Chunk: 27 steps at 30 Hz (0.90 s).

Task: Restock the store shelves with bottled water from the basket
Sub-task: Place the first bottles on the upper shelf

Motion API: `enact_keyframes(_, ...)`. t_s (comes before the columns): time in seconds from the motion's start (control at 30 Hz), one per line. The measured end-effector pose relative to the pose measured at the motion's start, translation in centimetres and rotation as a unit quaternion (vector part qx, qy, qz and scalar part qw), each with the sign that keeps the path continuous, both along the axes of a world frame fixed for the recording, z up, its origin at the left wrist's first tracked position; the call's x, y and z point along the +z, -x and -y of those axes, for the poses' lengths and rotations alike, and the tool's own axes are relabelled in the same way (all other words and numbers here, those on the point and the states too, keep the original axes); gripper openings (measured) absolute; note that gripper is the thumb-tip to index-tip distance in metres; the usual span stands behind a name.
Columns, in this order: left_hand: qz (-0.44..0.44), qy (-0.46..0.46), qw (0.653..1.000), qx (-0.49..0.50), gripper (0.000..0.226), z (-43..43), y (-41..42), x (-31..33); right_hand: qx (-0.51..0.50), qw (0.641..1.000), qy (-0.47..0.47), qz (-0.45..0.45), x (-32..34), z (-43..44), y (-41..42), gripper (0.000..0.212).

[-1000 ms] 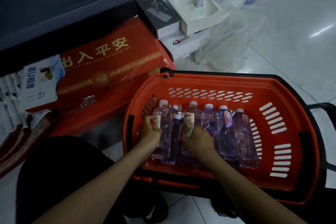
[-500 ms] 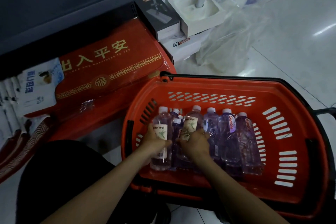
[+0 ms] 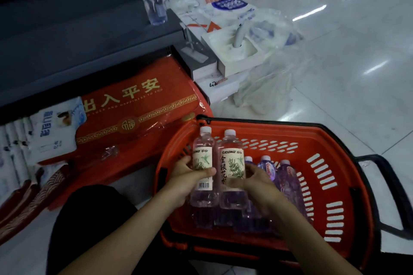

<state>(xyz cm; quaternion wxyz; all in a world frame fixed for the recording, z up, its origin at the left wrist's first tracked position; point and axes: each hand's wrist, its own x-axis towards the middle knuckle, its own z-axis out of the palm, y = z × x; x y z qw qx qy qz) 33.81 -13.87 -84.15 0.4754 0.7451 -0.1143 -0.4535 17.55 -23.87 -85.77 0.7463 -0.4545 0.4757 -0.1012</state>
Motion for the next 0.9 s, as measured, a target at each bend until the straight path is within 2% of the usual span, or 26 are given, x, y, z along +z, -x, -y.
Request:
enact_keyframes(0.17, 0.034, 0.108, 0.993, -0.027, 0.054, 0.1, -1.2, 7.4, 0.02, 0.993, 0.106, 0.053, 7.2, 0.2, -0.2, 0.068)
enact_keyframes(0.37, 0.126, 0.201, 0.971, -0.013, 0.077, -1.5, -4.6, 17.4, 0.032, 0.965, 0.224, 0.129, 17.2, 0.0, -4.2, 0.08)
enact_keyframes(0.6, 0.243, 0.294, 0.924, 0.015, 0.062, -5.3, -11.2, 29.0, 0.055, 0.922, 0.296, 0.246, 27.8, -2.0, -12.6, 0.077)
enact_keyframes(0.9, 0.374, 0.341, 0.858, 0.091, 0.063, -11.7, -22.2, 41.7, 0.091, 0.857, 0.373, 0.344, 40.4, -6.0, -27.5, 0.081)
